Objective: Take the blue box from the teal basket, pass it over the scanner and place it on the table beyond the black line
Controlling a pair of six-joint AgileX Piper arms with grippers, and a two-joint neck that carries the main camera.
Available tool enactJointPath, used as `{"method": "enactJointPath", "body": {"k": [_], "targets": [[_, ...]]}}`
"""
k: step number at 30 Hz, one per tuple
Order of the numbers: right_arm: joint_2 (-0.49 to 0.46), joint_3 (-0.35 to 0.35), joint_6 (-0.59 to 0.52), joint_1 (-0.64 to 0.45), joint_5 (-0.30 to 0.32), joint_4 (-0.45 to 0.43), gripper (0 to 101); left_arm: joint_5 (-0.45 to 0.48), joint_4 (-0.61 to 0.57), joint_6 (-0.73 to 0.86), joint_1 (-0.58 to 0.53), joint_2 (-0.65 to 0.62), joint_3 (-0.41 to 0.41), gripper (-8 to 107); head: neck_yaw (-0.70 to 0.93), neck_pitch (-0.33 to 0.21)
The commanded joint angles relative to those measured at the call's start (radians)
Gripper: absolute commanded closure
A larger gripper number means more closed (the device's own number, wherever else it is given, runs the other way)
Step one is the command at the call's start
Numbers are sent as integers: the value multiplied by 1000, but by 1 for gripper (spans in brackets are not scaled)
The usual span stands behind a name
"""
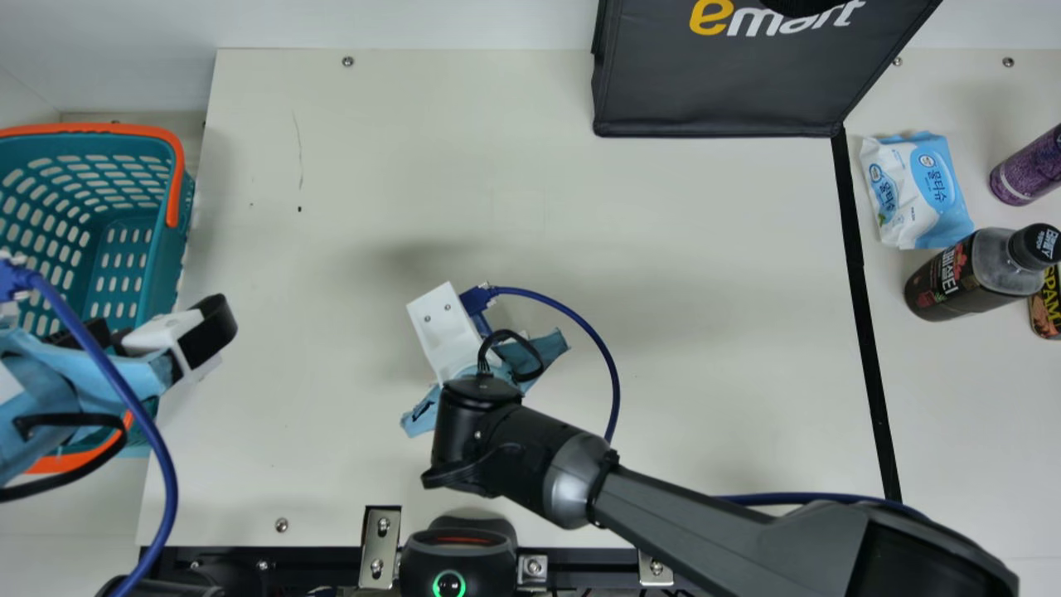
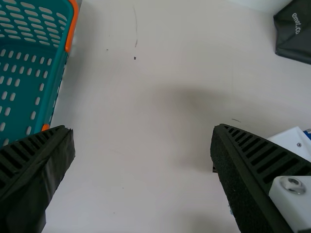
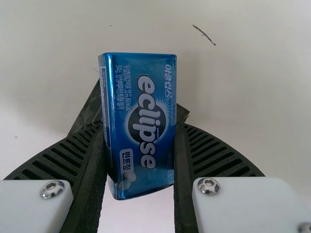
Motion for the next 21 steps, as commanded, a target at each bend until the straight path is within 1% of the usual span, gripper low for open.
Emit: {"method": "enactJointPath", "body": {"k": [1,21], "targets": [[3,-1,1,1,4,-3,101,0,0,0,0,0,0,9,2,-29],[21,-34,-9,12,32,3,101,0,0,0,0,0,0,9,2,-29]]}}
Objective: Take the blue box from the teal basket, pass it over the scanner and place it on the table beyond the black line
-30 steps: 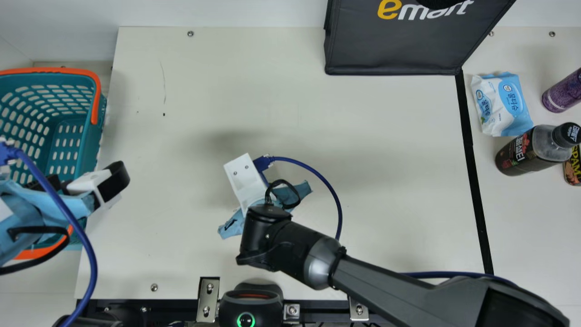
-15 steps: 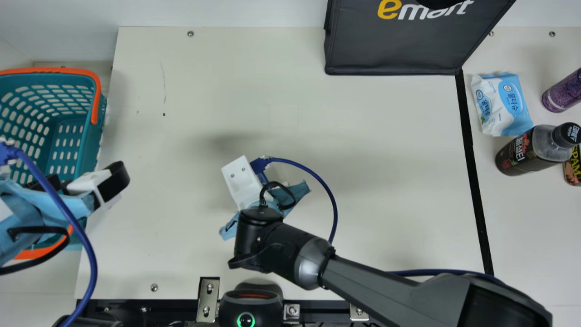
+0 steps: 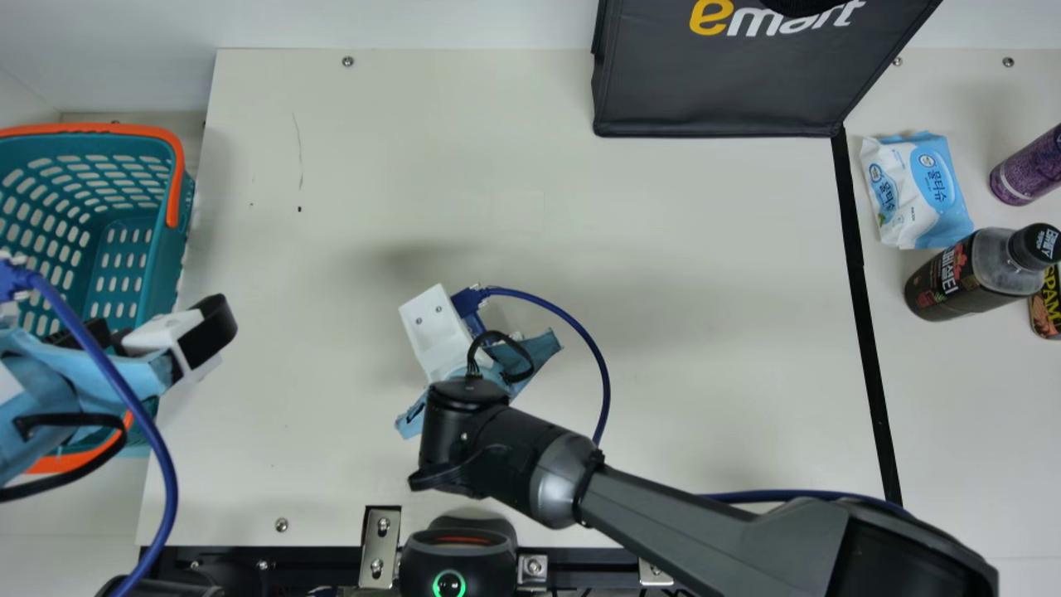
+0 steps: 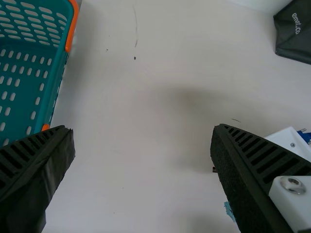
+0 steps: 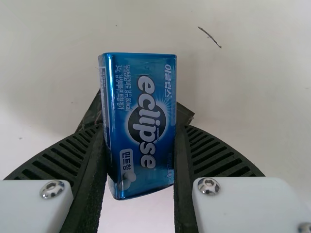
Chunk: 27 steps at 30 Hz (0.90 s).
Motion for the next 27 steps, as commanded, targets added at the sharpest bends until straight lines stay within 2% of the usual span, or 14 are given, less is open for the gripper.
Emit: {"method": "enactJointPath", "body": {"k": [1,4,16,19,27], "targets": [[1,-3,-3,1,2,3,101,0,0,0,0,0,0,9,2,-29],[0,-9,-5,1,6,6,101,0,0,0,0,0,0,9,2,-29],[-17,-15,-6,-17,13,26,101,0,0,0,0,0,0,9,-278,-29],[-34,0,-1,-35,10,35,101,0,0,0,0,0,0,9,-347,-29],[-114,80,22,-110,-4,59,101,0,0,0,0,0,0,9,-347,-29]]}}
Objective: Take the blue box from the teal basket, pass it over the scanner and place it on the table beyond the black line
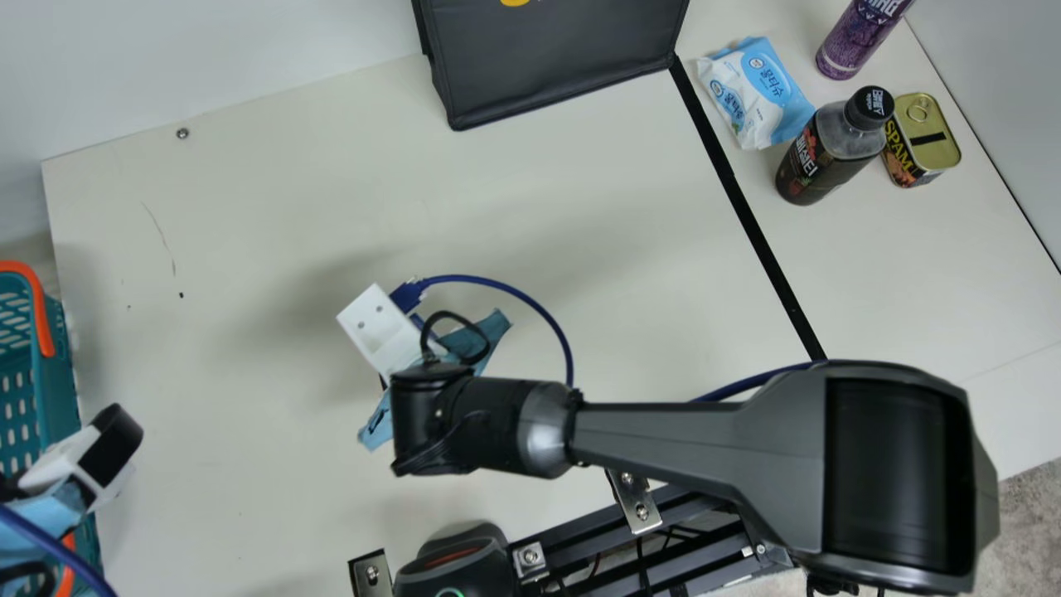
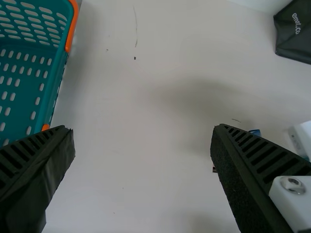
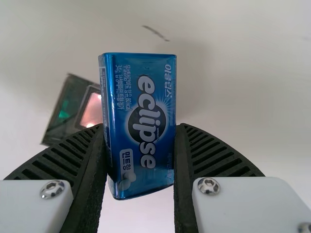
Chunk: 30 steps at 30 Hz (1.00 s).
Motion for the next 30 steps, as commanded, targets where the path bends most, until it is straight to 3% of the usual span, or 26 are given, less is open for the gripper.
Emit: {"method": "enactJointPath", "body": {"k": [1,12,30], "targets": [[-28,30,6,-27,-3,5,101,0,0,0,0,0,0,9,-2,-29],[-202,190,24,-173,6,9,101,0,0,0,0,0,0,9,-2,-29],[-535,434,-46,-441,83,44,101,0,0,0,0,0,0,9,-2,-29]]}}
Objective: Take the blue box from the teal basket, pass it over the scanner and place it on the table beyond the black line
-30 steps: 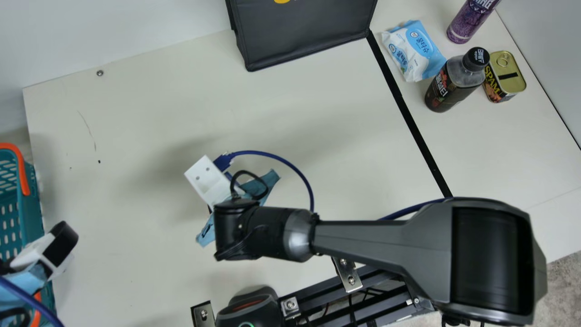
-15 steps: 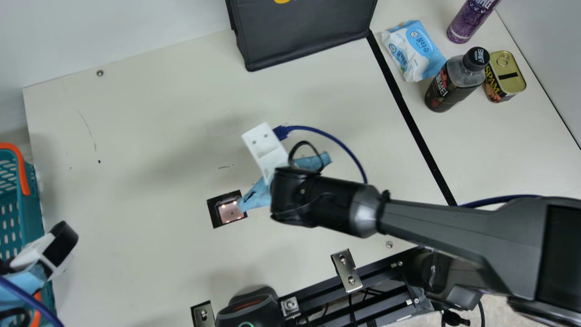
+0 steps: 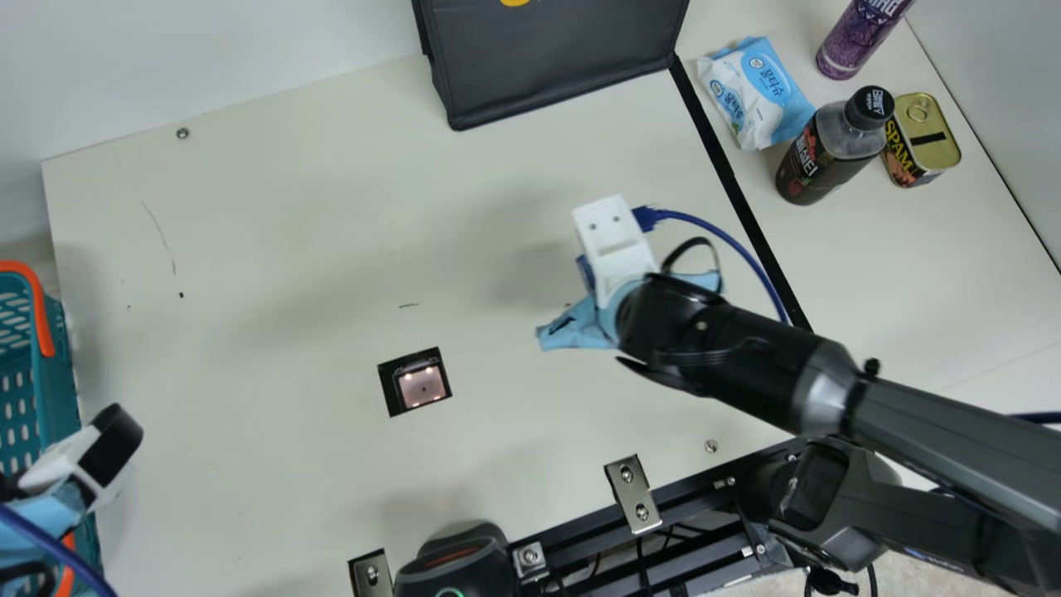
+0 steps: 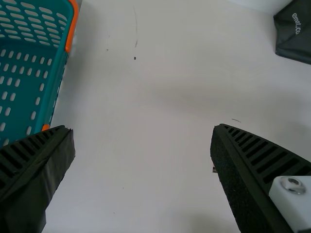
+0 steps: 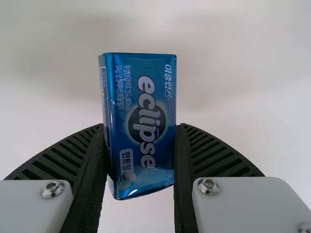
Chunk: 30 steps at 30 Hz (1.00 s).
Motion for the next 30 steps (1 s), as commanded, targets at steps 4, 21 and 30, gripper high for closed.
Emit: {"method": "enactJointPath", "body": {"k": [4,21,30], "targets": [[-115,69,-34,-85,31,17,101,0,0,0,0,0,0,9,-2,-29],[-461,236,-269,-453,163,132,101,0,0,0,0,0,0,9,-2,-29],[-584,246,-481,-729,190,355,101,0,0,0,0,0,0,9,-2,-29]]}}
